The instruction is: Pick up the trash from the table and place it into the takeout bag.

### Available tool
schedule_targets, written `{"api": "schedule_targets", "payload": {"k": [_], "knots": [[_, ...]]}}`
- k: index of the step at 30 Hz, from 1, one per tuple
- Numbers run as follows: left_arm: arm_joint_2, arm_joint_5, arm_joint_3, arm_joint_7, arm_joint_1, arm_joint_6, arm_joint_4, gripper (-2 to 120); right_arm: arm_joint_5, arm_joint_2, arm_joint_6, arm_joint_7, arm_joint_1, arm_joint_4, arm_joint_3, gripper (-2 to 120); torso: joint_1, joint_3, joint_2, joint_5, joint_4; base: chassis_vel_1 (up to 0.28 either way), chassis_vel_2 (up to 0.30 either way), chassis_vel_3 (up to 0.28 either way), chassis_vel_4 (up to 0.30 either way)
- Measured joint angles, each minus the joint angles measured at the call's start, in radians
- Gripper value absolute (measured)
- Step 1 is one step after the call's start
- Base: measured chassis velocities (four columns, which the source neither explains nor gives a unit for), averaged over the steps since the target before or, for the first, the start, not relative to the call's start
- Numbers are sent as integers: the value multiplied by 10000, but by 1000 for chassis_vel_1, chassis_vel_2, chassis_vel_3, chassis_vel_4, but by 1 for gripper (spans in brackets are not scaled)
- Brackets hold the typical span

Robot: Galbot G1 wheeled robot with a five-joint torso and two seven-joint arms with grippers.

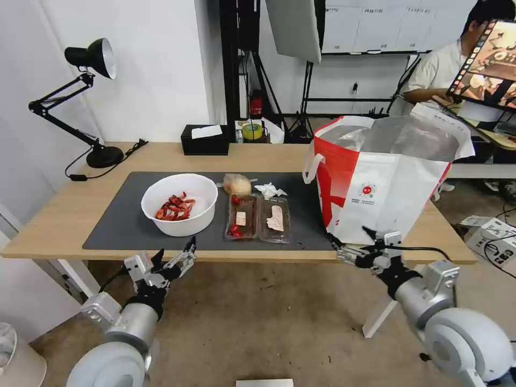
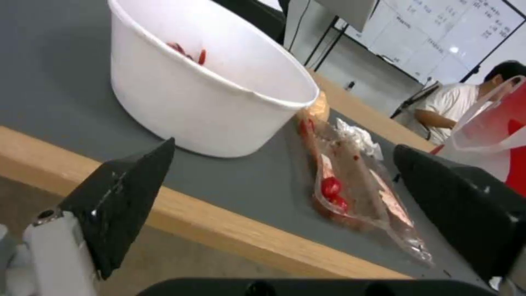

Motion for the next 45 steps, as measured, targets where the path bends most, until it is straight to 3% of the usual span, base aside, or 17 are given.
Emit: {"api": "schedule_targets", "payload": {"k": [4, 12, 16, 19, 26, 40, 45], "knots": [[99, 194, -174, 127, 29, 0, -16, 100, 1846, 406, -61, 549, 307, -92, -516, 100, 0, 0, 0, -1, 1, 0, 0, 0, 0], [188, 681, -406, 440, 158, -40, -22, 100, 3850, 842, -81, 1675, 648, -242, -1362, 100, 0, 0, 0, -1, 1, 0, 0, 0, 0], [227, 1123, -543, 754, 262, -77, -46, 100, 5596, 1111, -45, 3104, 995, -199, -1840, 100, 0, 0, 0, -1, 2, 0, 0, 0, 0], [228, 1225, -560, 831, 325, -81, -107, 100, 6165, 1184, 4, 3632, 1174, -196, -1990, 100, 0, 0, 0, 0, 1, 0, 0, 0, 0], [217, 1293, -620, 845, 360, -83, -110, 100, 6984, 1255, 185, 4441, 1688, -501, -2337, 100, 1, 0, 0, 0, 1, 0, 0, 0, 0], [186, 1240, -709, 795, 495, -66, -124, 100, 7245, 1634, 396, 5366, 2705, -1253, -3085, 100, 1, 0, 0, 0, 1, 0, 0, 0, 0], [152, 1258, -723, 780, 505, -52, -120, 100, 7426, 1838, 618, 6344, 3365, -1526, -3397, 100, 1, 1, 0, 0, 2, 0, 0, 0, 0]]}}
